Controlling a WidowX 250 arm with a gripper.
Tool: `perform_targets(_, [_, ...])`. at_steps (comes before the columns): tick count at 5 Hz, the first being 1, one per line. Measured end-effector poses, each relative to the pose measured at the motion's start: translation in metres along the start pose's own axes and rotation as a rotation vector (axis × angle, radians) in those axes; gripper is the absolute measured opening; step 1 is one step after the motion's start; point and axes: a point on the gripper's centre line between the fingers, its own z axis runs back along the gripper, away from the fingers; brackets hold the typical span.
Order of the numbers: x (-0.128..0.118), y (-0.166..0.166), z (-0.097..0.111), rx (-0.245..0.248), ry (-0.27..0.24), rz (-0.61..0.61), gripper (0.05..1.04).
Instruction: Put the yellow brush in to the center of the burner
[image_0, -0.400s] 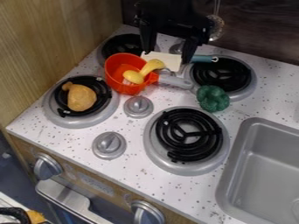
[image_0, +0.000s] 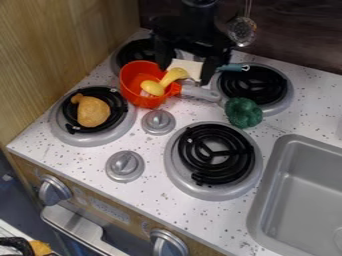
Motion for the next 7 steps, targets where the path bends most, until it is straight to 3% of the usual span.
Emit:
perform_targets(2, [0.016,0.028,-0.021,0.002,-0.068,-0.063,1.000])
perform_targets(4, [0.027,0.049,-0.056,-0.032,-0.087,-0.170,1.000])
perform_targets(5, [0.031,0.062,-0.062,-0.026,-0.117,-0.194,1.000])
perform_targets(7, [0.026,0.066,-0.083,-0.062,-0.072,-0.249,1.000])
